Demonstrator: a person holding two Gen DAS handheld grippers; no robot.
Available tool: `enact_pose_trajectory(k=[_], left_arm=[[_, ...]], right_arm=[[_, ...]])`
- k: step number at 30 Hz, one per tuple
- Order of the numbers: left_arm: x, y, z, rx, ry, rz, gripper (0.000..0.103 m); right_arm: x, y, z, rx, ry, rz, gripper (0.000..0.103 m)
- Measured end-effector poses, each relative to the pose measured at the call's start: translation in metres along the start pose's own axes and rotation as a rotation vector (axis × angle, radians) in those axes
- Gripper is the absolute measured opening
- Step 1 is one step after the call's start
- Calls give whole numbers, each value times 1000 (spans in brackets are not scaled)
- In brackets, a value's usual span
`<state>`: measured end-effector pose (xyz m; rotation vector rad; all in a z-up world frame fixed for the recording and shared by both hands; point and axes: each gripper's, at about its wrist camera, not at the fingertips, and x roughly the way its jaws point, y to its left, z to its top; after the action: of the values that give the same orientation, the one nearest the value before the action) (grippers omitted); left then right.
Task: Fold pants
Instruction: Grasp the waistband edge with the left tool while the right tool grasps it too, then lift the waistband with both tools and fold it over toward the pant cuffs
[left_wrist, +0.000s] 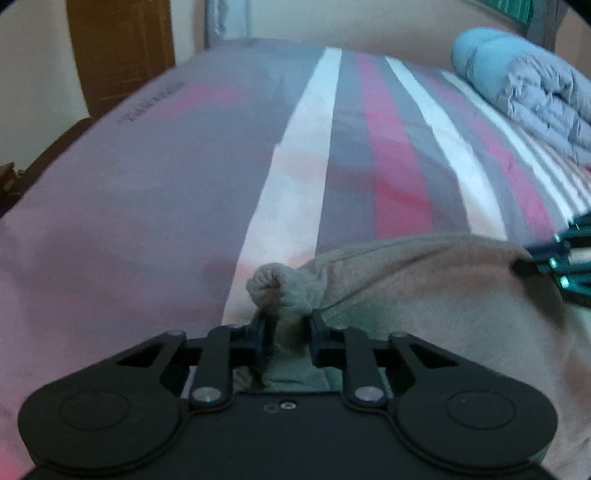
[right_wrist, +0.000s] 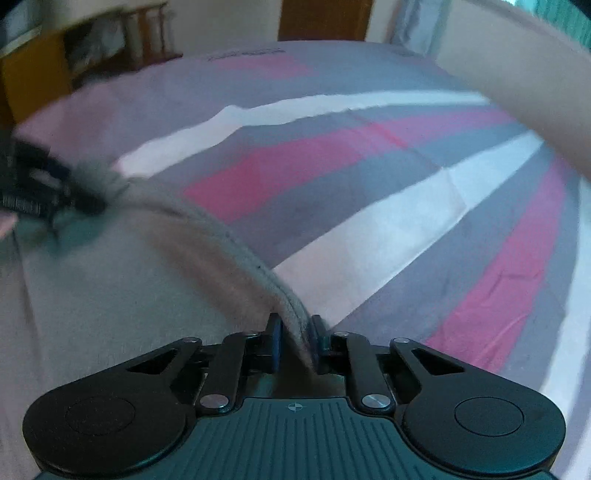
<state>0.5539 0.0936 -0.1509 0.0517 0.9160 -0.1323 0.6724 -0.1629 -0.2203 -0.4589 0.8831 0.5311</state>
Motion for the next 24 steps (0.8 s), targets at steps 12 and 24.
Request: enact_pose_trajectory(k=[12,24], left_arm=[[-166,-6,-82,85,-102,-17,6],[-183,25,-191,-283,142,-57,24]], right_arm=[[-172,87,-74,63,-194,-39,8],[-176,209,-167,169,-52,-38,17]])
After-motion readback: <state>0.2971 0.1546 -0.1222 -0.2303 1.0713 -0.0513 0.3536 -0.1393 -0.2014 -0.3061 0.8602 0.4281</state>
